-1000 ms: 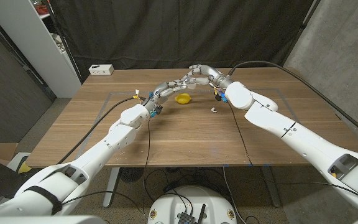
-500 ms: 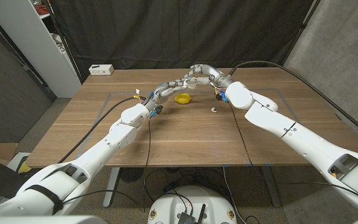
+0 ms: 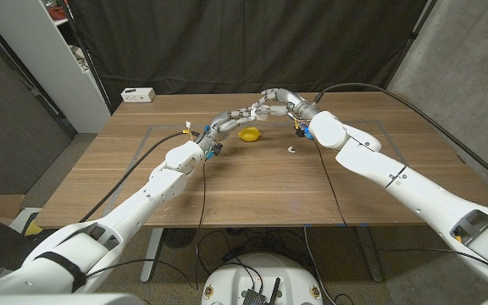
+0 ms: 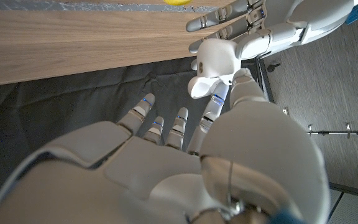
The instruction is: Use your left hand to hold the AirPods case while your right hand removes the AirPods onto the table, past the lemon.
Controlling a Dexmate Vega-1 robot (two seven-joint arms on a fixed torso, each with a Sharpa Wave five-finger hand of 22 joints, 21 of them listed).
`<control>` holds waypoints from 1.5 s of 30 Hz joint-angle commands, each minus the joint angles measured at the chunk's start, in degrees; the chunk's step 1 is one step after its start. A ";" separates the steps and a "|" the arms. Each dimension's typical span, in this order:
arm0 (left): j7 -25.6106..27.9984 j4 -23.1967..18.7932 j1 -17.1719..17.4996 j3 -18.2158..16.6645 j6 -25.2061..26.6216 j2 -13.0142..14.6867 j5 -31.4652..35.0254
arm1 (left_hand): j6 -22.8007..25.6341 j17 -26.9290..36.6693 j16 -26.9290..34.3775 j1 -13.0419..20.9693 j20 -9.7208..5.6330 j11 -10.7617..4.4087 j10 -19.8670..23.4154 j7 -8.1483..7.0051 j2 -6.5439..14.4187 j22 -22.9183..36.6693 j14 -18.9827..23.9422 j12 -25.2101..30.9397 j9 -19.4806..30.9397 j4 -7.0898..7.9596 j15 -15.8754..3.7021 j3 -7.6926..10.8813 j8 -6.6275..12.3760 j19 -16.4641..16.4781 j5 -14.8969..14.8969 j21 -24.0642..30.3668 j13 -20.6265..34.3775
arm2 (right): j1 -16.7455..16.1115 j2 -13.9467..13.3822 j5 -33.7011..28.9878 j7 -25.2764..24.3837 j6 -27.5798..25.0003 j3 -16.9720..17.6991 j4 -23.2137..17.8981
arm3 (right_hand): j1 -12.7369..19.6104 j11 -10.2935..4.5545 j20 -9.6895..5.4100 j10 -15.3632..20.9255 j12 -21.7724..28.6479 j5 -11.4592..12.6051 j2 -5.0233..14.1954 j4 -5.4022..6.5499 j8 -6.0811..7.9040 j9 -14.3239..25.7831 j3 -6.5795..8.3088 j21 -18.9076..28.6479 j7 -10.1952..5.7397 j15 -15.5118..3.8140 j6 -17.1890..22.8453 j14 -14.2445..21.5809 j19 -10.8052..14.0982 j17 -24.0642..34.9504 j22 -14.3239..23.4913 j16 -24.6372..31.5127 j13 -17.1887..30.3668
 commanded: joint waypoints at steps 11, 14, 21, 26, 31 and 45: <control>0.30 -0.10 0.07 0.15 -0.42 -0.24 0.28 | 3.56 -0.02 -0.01 0.22 0.10 0.03 -0.12 -3.54 0.59 0.02 -0.08 -0.10 7.94 -0.88 -2.17 1.42 0.52 0.29 0.30 0.28 0.11 | -0.44 -0.77 0.93 0.59 1.17 0.61 -0.25 | 1.21 -1.14 -0.43 2.49 0.53 0.12 0.32 -1.51 1.12 0.52 1.00 0.51 2.30 -1.11 4.62 1.67 0.23 -0.23 0.10 0.44 0.35; 0.23 0.07 0.00 0.08 -0.48 -0.20 0.23 | 3.70 -0.04 -0.01 0.27 -0.05 -0.16 0.04 -3.50 0.49 0.02 -0.04 -0.04 7.97 -0.95 -2.33 1.42 0.58 0.35 0.29 0.31 0.11 | -0.36 -0.50 1.05 0.46 1.28 0.63 0.00 | 1.47 -1.26 -0.50 3.01 0.68 0.16 0.32 -1.61 1.33 0.67 1.10 0.54 1.67 -1.22 5.17 2.04 0.40 -0.27 0.09 0.52 0.37; -0.06 0.66 -0.12 -0.16 -0.81 -0.29 -0.11 | 3.55 -0.03 -0.02 0.26 0.07 -0.01 -0.12 -3.49 0.58 0.02 -0.07 -0.11 7.95 -0.92 -2.21 1.47 0.50 0.34 0.30 0.30 0.10 | -0.15 0.09 1.34 0.34 0.96 0.52 0.34 | 2.00 -1.50 -0.54 3.64 0.81 0.23 0.29 -1.78 1.85 1.22 1.29 0.58 2.94 -1.75 6.17 2.84 0.74 -0.36 0.08 0.67 0.43; -0.10 0.63 -0.06 -0.21 -0.55 -0.21 -0.26 | 3.64 -0.02 -0.01 0.19 0.08 0.18 -0.13 -3.37 0.57 0.03 -0.07 -0.11 7.94 -0.89 -2.27 1.46 0.53 0.34 0.29 0.30 0.10 | -0.09 0.17 1.54 0.55 0.42 0.41 0.16 | 2.18 -1.57 -0.53 3.93 0.88 0.26 -0.04 -1.91 1.98 1.41 1.26 0.59 2.92 -1.95 6.37 3.04 0.87 -0.38 0.07 0.68 0.44; -0.09 0.60 0.03 -0.15 -0.47 -0.28 -0.29 | 3.32 -0.02 -0.02 0.18 0.11 0.25 -0.08 -3.38 0.58 0.03 -0.08 -0.09 8.14 -0.89 -2.20 1.48 0.51 0.31 0.29 0.29 0.10 | -0.28 -0.03 1.81 0.75 -0.05 0.37 -0.20 | 2.23 -1.52 -0.50 3.95 0.85 0.29 -0.49 -2.00 1.98 1.55 1.12 0.57 3.07 -1.95 6.25 3.16 0.90 -0.39 0.07 0.67 0.45; 0.62 0.27 0.46 -0.03 -1.06 -0.63 0.07 | 3.42 -0.03 -0.02 0.17 0.07 0.25 -0.10 -3.38 0.58 0.03 -0.06 -0.09 8.17 -0.91 -2.18 1.54 0.54 0.32 0.28 0.30 0.10 | -0.90 -0.43 1.68 -0.06 0.54 0.44 -0.37 | 2.17 -1.52 -0.36 4.62 0.97 0.52 -1.64 -2.00 2.36 2.04 0.73 0.55 3.10 -2.33 6.80 3.97 1.13 -0.36 0.06 0.83 0.50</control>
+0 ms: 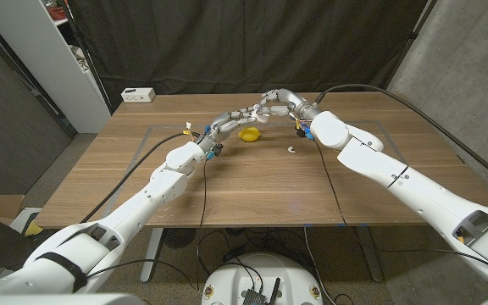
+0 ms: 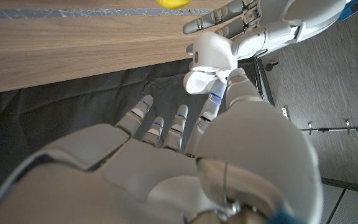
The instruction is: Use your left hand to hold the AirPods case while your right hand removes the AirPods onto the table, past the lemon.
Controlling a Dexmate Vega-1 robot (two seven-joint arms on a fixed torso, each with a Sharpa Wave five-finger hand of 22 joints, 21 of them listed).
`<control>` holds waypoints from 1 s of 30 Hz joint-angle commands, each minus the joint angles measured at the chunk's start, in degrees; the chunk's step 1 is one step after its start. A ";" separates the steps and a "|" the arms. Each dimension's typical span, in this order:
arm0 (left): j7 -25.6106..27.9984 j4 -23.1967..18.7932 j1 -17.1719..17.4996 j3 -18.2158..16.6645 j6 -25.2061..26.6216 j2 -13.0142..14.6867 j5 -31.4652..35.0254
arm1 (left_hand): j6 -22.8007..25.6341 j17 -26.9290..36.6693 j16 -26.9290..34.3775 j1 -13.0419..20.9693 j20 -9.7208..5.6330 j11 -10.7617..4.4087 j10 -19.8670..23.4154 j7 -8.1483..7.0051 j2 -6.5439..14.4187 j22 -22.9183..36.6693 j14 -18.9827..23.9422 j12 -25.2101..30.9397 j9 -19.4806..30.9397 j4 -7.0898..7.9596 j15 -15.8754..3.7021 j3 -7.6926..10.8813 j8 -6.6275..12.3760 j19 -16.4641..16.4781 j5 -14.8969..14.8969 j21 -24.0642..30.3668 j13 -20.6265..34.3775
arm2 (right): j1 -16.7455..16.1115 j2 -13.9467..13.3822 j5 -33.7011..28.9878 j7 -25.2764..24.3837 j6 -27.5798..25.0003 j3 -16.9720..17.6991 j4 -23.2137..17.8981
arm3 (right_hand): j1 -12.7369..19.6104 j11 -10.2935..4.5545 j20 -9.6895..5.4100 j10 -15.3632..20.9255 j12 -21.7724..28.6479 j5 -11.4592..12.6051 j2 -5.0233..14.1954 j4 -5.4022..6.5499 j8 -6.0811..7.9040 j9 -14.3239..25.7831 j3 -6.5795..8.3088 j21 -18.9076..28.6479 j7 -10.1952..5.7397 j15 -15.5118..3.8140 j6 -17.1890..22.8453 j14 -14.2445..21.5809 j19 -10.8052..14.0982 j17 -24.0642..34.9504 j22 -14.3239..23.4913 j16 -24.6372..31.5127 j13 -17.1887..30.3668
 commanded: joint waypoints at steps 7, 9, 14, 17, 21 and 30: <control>0.48 -0.28 0.51 -0.03 -0.41 -0.20 0.09 | 3.47 -0.03 -0.01 0.00 -0.02 0.20 -0.12 -3.55 0.36 0.03 -0.04 -0.10 8.31 0.13 -2.27 0.50 0.61 0.36 0.28 0.31 0.10 | -0.52 0.26 -0.18 -1.22 1.03 -0.11 0.44 | 0.98 -0.25 -0.35 1.98 0.64 0.89 -1.11 -0.22 1.06 1.05 -0.09 0.49 -0.65 -1.04 1.59 1.88 1.53 0.12 0.19 0.67 0.18; 0.46 -0.19 0.52 -0.07 -0.47 -0.20 0.04 | 3.47 -0.03 0.00 0.00 -0.07 0.14 -0.10 -3.53 0.35 0.03 0.00 -0.09 8.27 0.11 -2.30 0.51 0.58 0.37 0.28 0.32 0.10 | -0.50 0.46 -0.30 -1.50 1.22 -0.14 0.65 | 1.05 -0.26 -0.40 2.09 0.66 0.94 -1.15 -0.22 1.12 1.14 -0.08 0.49 -0.65 -1.17 1.62 2.01 1.59 0.12 0.19 0.69 0.19; 0.25 0.05 0.53 -0.21 -0.61 -0.16 -0.18 | 3.23 0.00 -0.01 0.02 0.10 0.35 -0.18 -3.50 0.54 0.03 -0.08 -0.12 8.34 0.15 -2.09 0.61 0.53 0.31 0.31 0.29 0.10 | -0.26 0.99 -0.44 -1.75 1.40 -0.31 1.14 | 1.25 -0.41 -0.61 2.95 0.88 1.15 -1.33 -0.10 1.92 1.75 -0.09 0.55 -0.39 -1.60 2.85 2.84 2.05 0.10 0.20 0.84 0.25; 0.12 0.23 0.46 -0.25 -0.69 -0.15 -0.24 | 3.24 0.01 0.03 0.00 0.06 0.37 -0.19 -3.41 0.56 0.03 0.01 -0.12 8.39 0.16 -2.04 0.63 0.55 0.35 0.30 0.31 0.10 | -0.20 1.31 -0.55 -2.08 1.42 -0.35 1.37 | 1.38 -0.44 -0.76 3.57 1.03 1.27 -1.44 -0.03 2.42 2.16 -0.10 0.60 -0.23 -1.83 3.55 3.45 2.38 0.09 0.20 0.96 0.29; -0.13 0.47 0.37 -0.28 -0.80 -0.24 -0.38 | 3.46 -0.03 0.01 0.06 -0.10 0.25 -0.03 -3.64 0.40 0.03 0.05 -0.05 8.40 0.06 -2.34 0.62 0.64 0.41 0.28 0.33 0.10 | -0.02 1.38 -0.70 -1.98 1.46 -0.49 1.53 | 1.54 -0.37 -0.89 3.98 1.09 1.39 -1.54 0.03 2.89 2.65 -0.10 0.63 0.52 -1.84 4.01 4.08 2.72 0.09 0.20 1.08 0.34; 0.29 -0.24 0.68 -0.21 -0.51 -0.03 -0.15 | 3.23 0.00 0.00 -0.06 0.07 0.32 -0.16 -3.38 0.52 0.03 0.00 -0.10 8.41 0.16 -2.15 0.67 0.54 0.34 0.27 0.31 0.10 | -0.28 1.16 -0.53 -1.86 1.69 -0.38 1.47 | 1.97 -0.51 -0.92 4.21 1.07 1.55 -1.71 -0.09 3.15 3.16 -0.01 0.62 0.36 -2.11 3.90 4.56 2.96 0.10 0.20 1.13 0.39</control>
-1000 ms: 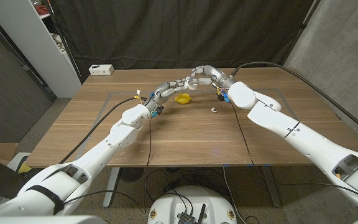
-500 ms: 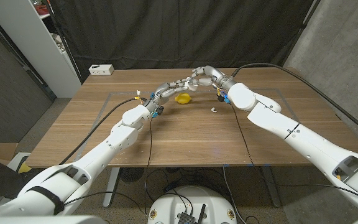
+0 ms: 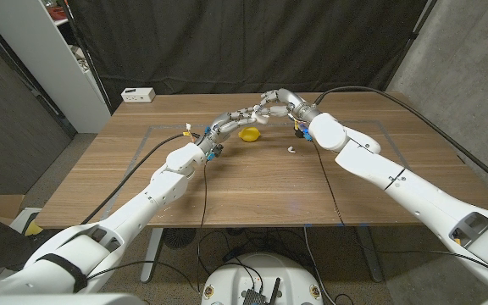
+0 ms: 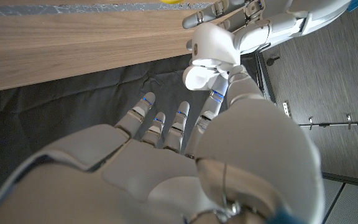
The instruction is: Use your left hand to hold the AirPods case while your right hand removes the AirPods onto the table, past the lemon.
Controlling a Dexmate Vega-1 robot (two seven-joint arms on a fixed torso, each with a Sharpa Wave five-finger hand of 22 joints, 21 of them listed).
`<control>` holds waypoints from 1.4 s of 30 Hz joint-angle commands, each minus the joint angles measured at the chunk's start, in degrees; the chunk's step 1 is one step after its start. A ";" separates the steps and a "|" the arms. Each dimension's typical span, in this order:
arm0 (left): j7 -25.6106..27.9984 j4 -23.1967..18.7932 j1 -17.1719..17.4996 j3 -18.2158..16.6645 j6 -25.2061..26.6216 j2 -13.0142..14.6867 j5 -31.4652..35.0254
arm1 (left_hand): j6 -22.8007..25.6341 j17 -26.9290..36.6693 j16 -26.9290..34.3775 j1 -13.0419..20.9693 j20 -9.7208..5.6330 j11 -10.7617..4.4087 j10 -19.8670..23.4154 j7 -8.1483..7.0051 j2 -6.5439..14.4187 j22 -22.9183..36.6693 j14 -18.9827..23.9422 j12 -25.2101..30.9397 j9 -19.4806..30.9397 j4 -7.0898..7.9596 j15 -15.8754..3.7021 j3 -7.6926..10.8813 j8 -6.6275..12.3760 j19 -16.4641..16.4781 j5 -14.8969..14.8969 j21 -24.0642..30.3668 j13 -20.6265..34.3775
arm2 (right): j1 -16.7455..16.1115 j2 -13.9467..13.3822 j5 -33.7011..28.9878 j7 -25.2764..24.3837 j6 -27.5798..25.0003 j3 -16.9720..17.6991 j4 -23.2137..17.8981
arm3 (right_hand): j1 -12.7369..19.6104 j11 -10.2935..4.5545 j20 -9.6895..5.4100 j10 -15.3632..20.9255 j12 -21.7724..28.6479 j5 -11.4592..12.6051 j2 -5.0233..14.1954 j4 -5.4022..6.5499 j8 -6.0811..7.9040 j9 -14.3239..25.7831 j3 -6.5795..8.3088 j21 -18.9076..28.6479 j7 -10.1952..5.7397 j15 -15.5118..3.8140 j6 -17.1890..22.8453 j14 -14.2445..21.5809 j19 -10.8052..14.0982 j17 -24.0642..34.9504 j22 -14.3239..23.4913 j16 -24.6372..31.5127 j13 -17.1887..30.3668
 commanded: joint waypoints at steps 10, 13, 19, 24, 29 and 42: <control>0.15 -0.10 0.09 0.08 -0.17 -0.08 0.19 | 3.37 -0.02 -0.01 -0.02 -0.04 -0.18 0.19 -3.60 0.40 0.03 0.00 -0.08 8.44 0.26 -2.22 0.55 0.58 0.46 0.52 0.36 0.10 | -0.99 0.15 0.05 -2.00 3.22 0.81 0.99 | 3.02 -0.56 -0.45 1.97 0.70 0.74 -0.23 -0.53 1.89 1.98 0.68 0.31 -0.08 -3.04 1.25 2.07 1.64 0.14 0.19 0.60 0.21; 0.06 0.16 -0.07 0.08 -0.19 -0.19 0.15 | 3.20 -0.02 -0.01 -0.03 -0.03 -0.07 0.18 -3.36 0.37 0.03 0.02 -0.09 8.45 0.24 -2.26 0.56 0.51 0.46 0.52 0.36 0.10 | -1.28 0.58 0.03 -3.18 4.81 1.13 1.74 | 3.74 -0.94 -0.90 2.62 0.83 0.85 0.09 -0.50 2.55 2.52 0.93 0.36 -0.10 -3.44 2.02 2.58 2.10 0.20 0.19 0.74 0.26; -0.02 0.54 -0.22 0.02 -0.29 -0.25 0.10 | 3.32 -0.02 -0.01 -0.08 -0.01 -0.11 0.20 -3.52 0.39 0.03 0.02 -0.07 8.51 0.27 -2.27 0.57 0.58 0.45 0.52 0.35 0.11 | -1.50 1.30 0.09 -4.28 6.50 1.45 2.83 | 4.70 -1.28 -1.50 3.75 1.04 0.88 0.26 -0.38 3.36 3.51 1.06 0.48 -0.11 -4.45 2.45 3.80 3.05 0.31 0.20 1.14 0.33; -0.28 0.97 -0.40 0.03 -0.14 -0.36 -0.09 | 3.12 -0.01 -0.02 -0.07 0.11 0.05 0.21 -3.53 0.45 0.03 -0.02 -0.07 8.46 0.27 -2.19 0.62 0.47 0.41 0.54 0.34 0.11 | -1.52 1.89 -0.07 -5.24 8.04 1.66 3.91 | 5.30 -1.67 -1.79 4.45 1.17 0.92 0.28 -0.36 3.95 4.15 1.09 0.49 0.14 -4.92 2.88 4.57 3.51 0.38 0.20 1.40 0.39; -0.68 1.48 -0.71 0.09 0.03 -0.53 -0.27 | 3.29 -0.03 -0.02 -0.04 0.02 -0.03 0.24 -3.39 0.40 0.03 0.00 -0.05 8.39 0.22 -2.24 0.64 0.49 0.45 0.54 0.35 0.11 | -1.59 2.24 0.33 -5.65 9.22 2.10 4.53 | 5.84 -1.69 -2.01 4.68 1.15 0.99 0.43 -0.31 4.32 4.67 1.16 0.50 0.29 -5.12 2.97 5.13 3.92 0.46 0.21 1.61 0.45; -0.72 2.64 -1.33 0.34 -0.36 -1.33 -0.03 | 3.18 -0.03 -0.04 -0.02 0.01 -0.05 0.22 -3.54 0.36 0.03 -0.02 -0.06 8.43 0.18 -2.16 0.69 0.45 0.42 0.53 0.34 0.10 | -2.45 1.92 2.77 -6.10 10.57 4.46 4.31 | 5.93 -1.71 -2.03 4.85 1.07 0.96 0.56 0.09 4.76 5.53 0.95 0.42 0.19 -5.30 2.76 5.60 4.24 0.65 0.21 1.82 0.56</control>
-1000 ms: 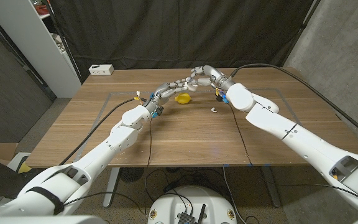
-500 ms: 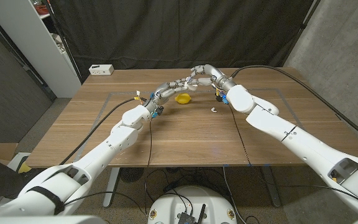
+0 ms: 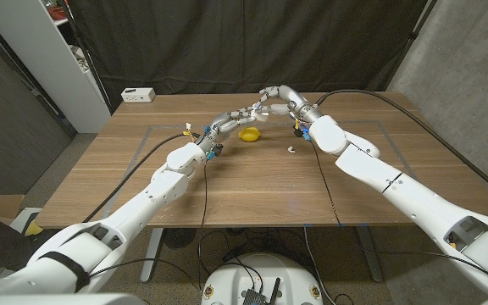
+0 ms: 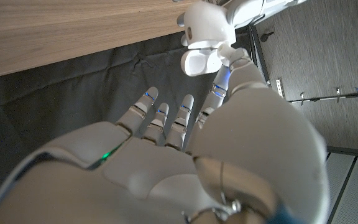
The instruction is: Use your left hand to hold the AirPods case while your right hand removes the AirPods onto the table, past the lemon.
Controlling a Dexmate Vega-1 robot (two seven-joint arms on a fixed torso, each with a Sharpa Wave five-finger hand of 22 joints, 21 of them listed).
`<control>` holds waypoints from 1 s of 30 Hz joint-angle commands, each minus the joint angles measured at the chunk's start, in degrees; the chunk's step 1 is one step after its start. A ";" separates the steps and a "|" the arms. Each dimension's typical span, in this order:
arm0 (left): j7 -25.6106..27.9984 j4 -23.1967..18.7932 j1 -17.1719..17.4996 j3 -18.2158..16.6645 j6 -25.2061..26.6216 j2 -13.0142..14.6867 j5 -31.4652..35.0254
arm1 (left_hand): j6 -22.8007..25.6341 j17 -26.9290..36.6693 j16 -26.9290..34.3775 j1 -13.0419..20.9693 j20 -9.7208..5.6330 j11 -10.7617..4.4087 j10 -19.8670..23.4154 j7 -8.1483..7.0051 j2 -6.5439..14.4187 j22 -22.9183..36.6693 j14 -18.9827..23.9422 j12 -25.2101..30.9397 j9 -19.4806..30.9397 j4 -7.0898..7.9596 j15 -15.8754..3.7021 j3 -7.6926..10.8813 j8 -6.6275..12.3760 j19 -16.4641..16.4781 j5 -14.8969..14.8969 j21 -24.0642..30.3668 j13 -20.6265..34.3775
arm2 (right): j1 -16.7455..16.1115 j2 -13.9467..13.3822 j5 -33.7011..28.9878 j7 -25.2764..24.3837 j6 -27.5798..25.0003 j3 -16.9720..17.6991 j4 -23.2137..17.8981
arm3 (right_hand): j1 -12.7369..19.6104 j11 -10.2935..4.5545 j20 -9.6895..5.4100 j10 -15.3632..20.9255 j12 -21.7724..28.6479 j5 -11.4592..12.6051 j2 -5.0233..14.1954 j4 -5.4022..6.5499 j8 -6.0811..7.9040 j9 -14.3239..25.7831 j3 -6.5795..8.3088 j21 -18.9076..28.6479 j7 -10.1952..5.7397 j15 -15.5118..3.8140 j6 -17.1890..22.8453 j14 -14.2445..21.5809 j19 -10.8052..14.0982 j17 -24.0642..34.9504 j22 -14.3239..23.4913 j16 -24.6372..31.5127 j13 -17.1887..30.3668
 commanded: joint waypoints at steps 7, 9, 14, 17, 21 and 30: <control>-0.43 2.21 -1.38 0.30 -0.41 -1.12 0.25 | 3.50 0.00 -0.02 0.13 0.11 0.05 0.14 -3.05 0.82 0.03 -0.03 -0.09 8.47 0.26 -2.10 0.72 0.45 0.38 0.49 0.32 0.11 | -1.25 -0.45 3.72 -1.40 1.56 3.40 -0.54 | 0.31 -0.09 -0.07 0.40 0.13 0.21 0.57 0.27 0.55 0.94 0.02 0.38 -0.26 -5.09 0.14 0.85 0.55 0.32 0.07 0.60 0.35; -0.66 2.66 -1.69 0.30 -0.47 -1.23 0.20 | 3.58 -0.03 -0.02 0.16 0.04 -0.12 0.20 -3.23 0.71 0.03 0.01 -0.07 8.46 0.21 -2.18 0.70 0.47 0.40 0.47 0.33 0.11 | -1.45 -0.55 4.11 -1.70 1.11 3.87 -0.84 | 0.30 -0.12 -0.05 0.40 0.11 0.20 0.56 0.31 0.60 1.05 -0.03 0.36 -0.35 -5.12 0.10 0.99 0.58 0.34 0.07 0.66 0.36; -1.27 3.73 -2.44 0.27 -0.78 -1.46 0.15 | 3.43 -0.03 -0.02 0.16 0.04 -0.19 0.20 -3.28 0.73 0.03 0.02 -0.07 8.55 0.20 -2.16 0.73 0.45 0.43 0.48 0.34 0.11 | -2.15 -0.86 4.95 -2.86 -0.88 5.08 -1.80 | 0.29 -0.09 -0.06 0.42 0.07 0.18 0.61 0.41 0.74 1.33 -0.11 0.32 -0.45 -5.06 0.03 1.08 0.63 0.40 0.07 0.71 0.40; -1.45 4.03 -2.79 0.18 -0.82 -1.45 0.13 | 3.50 -0.03 -0.02 0.14 0.02 -0.13 0.22 -3.08 0.70 0.03 0.01 -0.06 8.53 0.20 -2.20 0.72 0.47 0.44 0.48 0.34 0.11 | -2.83 -1.23 5.08 -4.10 -2.30 5.91 -2.75 | 0.30 -0.05 -0.04 0.39 0.04 0.17 0.63 0.45 0.80 1.48 -0.16 0.29 -0.47 -5.04 -0.06 1.07 0.65 0.42 0.07 0.71 0.42; -2.06 5.02 -3.59 0.10 -1.04 -1.54 0.07 | 3.45 -0.03 -0.02 0.19 0.09 -0.05 0.23 -3.13 0.74 0.03 0.02 -0.06 8.56 0.17 -2.13 0.77 0.45 0.49 0.49 0.36 0.11 | -3.52 -1.77 5.72 -5.19 -5.02 7.00 -3.93 | 0.34 -0.03 -0.05 0.36 -0.01 0.15 0.63 0.48 0.94 1.67 -0.21 0.26 -0.39 -5.03 0.00 1.15 0.66 0.45 0.07 0.75 0.45; -3.08 6.45 -4.62 -0.05 -1.30 -1.68 -0.14 | 3.57 -0.03 -0.03 0.19 -0.05 0.02 0.16 -3.00 0.71 0.02 0.02 -0.09 8.37 0.15 -2.15 0.79 0.37 0.57 0.48 0.38 0.11 | -4.50 -2.35 7.42 -6.96 -10.71 8.12 -5.27 | 0.50 -0.02 -0.06 0.27 -0.12 0.12 0.72 0.53 1.06 2.12 -0.30 0.18 -0.54 -5.02 -0.38 1.16 0.70 0.51 0.08 0.77 0.51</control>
